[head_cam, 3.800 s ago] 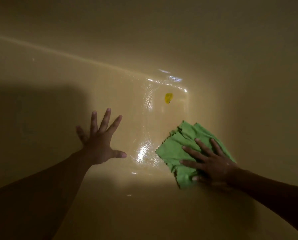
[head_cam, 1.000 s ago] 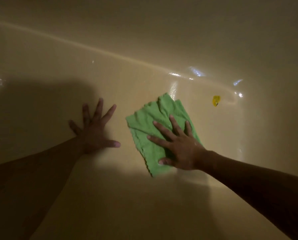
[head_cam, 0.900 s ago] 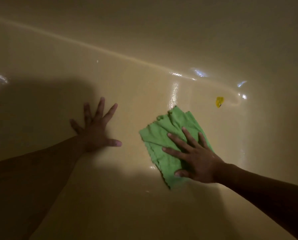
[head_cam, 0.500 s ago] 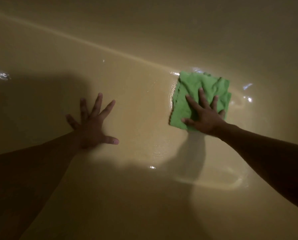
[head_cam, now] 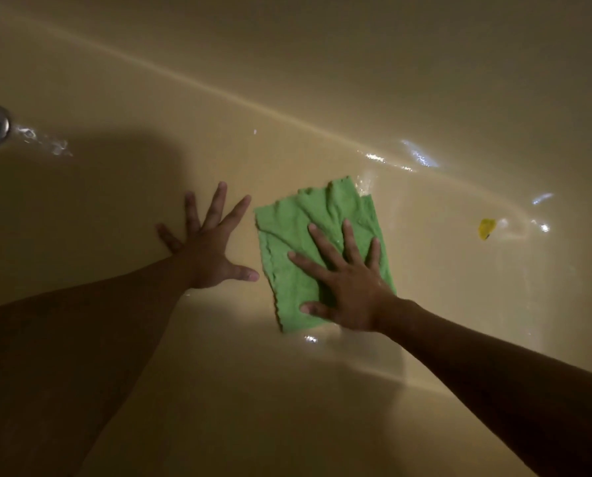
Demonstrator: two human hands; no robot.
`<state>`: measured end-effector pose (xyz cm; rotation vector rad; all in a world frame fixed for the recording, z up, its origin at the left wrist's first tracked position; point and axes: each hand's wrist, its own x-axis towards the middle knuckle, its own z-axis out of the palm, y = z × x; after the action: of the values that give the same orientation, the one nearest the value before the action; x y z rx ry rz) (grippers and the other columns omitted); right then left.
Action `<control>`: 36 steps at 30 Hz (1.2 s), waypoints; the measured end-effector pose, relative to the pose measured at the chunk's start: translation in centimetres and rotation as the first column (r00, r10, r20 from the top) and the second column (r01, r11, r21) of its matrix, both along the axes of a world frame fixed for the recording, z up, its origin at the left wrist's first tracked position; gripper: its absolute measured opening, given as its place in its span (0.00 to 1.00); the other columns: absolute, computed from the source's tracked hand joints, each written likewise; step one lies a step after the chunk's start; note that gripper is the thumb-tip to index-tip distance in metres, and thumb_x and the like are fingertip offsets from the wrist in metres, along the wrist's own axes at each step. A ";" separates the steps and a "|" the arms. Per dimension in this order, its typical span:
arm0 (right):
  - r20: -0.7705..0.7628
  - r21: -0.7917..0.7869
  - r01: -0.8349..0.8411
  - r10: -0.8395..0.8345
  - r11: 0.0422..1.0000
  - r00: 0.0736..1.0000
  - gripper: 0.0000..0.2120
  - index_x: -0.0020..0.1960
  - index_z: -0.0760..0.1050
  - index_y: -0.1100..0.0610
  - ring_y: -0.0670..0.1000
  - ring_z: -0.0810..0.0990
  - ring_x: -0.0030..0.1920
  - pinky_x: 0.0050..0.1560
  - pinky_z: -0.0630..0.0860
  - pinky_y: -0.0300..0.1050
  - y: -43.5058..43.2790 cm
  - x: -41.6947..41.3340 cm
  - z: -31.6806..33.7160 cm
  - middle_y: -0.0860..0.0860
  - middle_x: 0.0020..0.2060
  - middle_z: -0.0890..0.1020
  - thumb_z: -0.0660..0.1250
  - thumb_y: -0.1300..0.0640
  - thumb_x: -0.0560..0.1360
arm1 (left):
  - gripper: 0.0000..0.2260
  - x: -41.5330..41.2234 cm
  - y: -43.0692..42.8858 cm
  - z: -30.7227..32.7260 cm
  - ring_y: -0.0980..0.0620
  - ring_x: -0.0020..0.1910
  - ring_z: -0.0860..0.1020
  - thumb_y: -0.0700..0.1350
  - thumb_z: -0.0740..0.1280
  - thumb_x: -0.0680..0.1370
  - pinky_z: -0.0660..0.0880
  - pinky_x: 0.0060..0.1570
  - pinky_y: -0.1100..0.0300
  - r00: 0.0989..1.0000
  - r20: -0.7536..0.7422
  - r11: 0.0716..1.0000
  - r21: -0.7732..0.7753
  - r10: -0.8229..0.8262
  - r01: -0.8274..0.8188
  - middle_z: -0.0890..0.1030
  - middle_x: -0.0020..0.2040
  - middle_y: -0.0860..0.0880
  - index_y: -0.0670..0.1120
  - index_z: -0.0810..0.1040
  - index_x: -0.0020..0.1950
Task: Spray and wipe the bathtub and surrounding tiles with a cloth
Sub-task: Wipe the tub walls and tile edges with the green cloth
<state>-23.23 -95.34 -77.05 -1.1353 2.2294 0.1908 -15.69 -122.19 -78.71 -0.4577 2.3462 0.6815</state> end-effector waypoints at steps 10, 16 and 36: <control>0.014 0.151 0.107 -0.110 0.983 0.994 0.45 0.76 0.30 0.29 0.63 0.23 0.75 0.70 0.46 0.82 11.1 -2.3 1.5 0.41 0.76 0.25 0.53 0.20 0.70 | 0.59 0.7 -1.7 -0.2 0.40 0.77 0.24 0.71 0.76 0.62 0.40 0.65 0.18 1.000 0.003 0.998 -0.054 0.011 -0.010 0.20 0.73 0.65 0.75 0.30 0.74; -0.051 0.068 0.389 -0.386 0.919 0.921 0.46 0.76 0.32 0.28 0.67 0.27 0.76 0.68 0.44 0.84 8.3 -7.1 0.5 0.40 0.77 0.26 0.50 0.16 0.66 | 0.55 1.6 -3.4 -0.3 0.44 0.77 0.24 0.76 0.70 0.63 0.37 0.66 0.20 0.999 -0.033 0.997 -0.076 -0.028 0.026 0.22 0.73 0.68 0.74 0.33 0.75; -0.016 -0.019 -0.117 0.117 0.993 0.993 0.44 0.78 0.32 0.34 0.63 0.24 0.76 0.68 0.37 0.82 -9.0 0.9 -0.1 0.47 0.78 0.27 0.54 0.24 0.73 | 0.57 2.0 -10.8 -0.1 0.49 0.76 0.23 0.68 0.77 0.63 0.35 0.65 0.21 0.998 -0.044 0.999 0.014 0.047 -0.047 0.24 0.74 0.69 0.72 0.39 0.78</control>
<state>-22.31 -104.35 -77.19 -1.2801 2.1834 0.2267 -13.68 -132.96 -78.80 -0.4985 2.3781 0.7352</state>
